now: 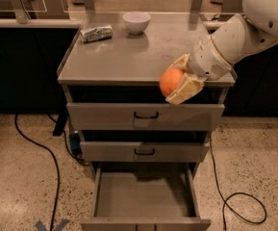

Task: Place orange into bottom drawer

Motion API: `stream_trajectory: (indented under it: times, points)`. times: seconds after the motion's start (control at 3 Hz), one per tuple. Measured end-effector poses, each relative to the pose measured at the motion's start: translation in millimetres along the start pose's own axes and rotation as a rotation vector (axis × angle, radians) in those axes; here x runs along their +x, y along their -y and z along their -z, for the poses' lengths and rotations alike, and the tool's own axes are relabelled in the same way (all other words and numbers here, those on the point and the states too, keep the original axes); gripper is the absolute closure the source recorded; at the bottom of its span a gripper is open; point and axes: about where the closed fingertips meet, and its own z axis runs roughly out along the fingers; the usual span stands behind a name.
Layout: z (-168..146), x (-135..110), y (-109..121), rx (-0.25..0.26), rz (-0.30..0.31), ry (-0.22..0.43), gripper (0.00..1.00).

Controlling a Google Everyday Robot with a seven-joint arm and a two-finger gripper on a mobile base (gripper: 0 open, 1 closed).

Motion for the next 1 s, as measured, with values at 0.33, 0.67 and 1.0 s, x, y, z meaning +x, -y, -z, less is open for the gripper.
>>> stream_trajectory:
  times: [0.33, 0.67, 1.0]
  points:
    - [-36.5, 4.0, -18.7, -0.078, 0.016, 0.056, 1.00]
    - [-85.5, 17.6, -35.9, -0.170, 0.023, 0.126, 1.00]
    - [-130.0, 35.4, -49.7, -0.249, 0.008, 0.191, 1.00]
